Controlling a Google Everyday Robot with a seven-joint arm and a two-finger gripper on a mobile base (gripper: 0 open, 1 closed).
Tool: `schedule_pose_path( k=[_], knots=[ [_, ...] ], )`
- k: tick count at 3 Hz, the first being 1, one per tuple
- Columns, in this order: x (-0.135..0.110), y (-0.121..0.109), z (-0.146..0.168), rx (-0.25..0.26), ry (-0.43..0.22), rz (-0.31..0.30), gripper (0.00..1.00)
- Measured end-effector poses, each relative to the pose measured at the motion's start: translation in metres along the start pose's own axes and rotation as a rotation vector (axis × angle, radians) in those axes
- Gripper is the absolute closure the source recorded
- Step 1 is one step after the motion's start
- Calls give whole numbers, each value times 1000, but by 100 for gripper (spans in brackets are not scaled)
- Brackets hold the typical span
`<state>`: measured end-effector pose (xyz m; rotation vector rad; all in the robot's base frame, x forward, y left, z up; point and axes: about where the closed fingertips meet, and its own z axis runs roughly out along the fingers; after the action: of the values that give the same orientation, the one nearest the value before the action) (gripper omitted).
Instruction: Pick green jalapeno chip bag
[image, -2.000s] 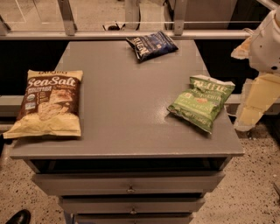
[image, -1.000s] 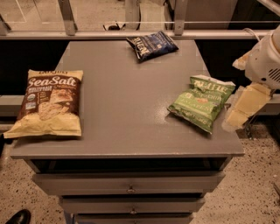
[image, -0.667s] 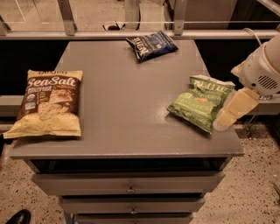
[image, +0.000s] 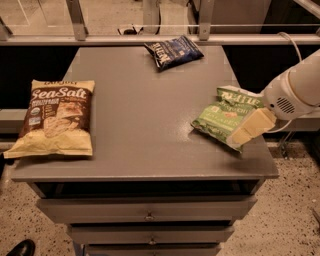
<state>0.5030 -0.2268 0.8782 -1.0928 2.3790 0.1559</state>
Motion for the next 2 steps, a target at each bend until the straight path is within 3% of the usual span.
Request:
schedule_pose_path(
  k=[1,2],
  knots=[
    [6,0,21,5,-17,72,0],
    [7,3,40,9,-43,124,17]
  ],
)
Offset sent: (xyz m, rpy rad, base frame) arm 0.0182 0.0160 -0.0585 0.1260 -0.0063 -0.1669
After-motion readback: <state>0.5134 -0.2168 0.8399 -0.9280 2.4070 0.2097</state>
